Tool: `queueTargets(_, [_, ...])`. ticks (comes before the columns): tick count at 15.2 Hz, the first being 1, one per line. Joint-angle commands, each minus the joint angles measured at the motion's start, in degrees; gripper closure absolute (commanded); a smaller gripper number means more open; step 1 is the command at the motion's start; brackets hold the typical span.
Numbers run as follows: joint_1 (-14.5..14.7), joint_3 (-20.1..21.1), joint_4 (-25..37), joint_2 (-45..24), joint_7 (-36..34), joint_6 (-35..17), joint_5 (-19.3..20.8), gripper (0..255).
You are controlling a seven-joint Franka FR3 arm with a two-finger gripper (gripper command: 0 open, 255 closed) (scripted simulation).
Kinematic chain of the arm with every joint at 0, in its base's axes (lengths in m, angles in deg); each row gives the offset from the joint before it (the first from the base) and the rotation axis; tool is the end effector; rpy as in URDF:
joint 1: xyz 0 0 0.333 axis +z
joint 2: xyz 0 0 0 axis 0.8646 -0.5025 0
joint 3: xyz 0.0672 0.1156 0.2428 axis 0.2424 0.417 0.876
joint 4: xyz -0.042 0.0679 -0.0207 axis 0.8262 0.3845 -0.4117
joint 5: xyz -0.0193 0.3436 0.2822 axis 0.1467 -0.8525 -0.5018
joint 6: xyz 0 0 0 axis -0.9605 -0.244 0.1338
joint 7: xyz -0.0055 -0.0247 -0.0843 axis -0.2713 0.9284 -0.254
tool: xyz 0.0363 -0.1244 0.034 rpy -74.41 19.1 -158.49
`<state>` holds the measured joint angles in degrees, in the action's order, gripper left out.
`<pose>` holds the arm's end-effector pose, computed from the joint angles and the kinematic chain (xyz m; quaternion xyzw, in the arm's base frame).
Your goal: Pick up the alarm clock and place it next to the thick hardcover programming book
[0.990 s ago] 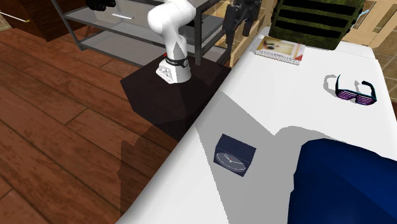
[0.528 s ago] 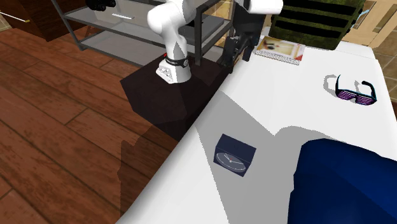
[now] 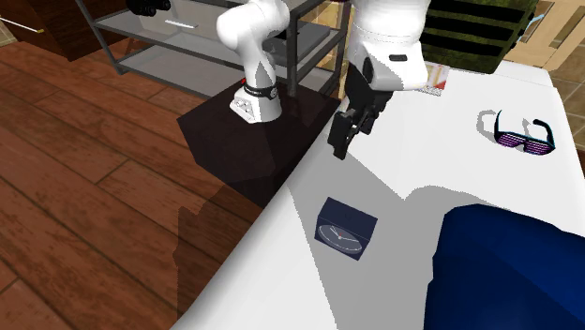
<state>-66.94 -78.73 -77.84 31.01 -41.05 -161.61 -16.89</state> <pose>0.5220 -0.2730 0.3584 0.9990 -0.0422 -0.0061 0.0127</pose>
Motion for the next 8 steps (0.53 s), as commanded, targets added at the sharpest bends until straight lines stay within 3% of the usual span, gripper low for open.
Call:
queueTargets(1, [-0.8,-1.1,3.5,-4.7,3.1,-0.8,-2.1,0])
queueTargets(8, [-5.8,-1.9,18.3,-21.1,12.2,-0.6,-10.1,0])
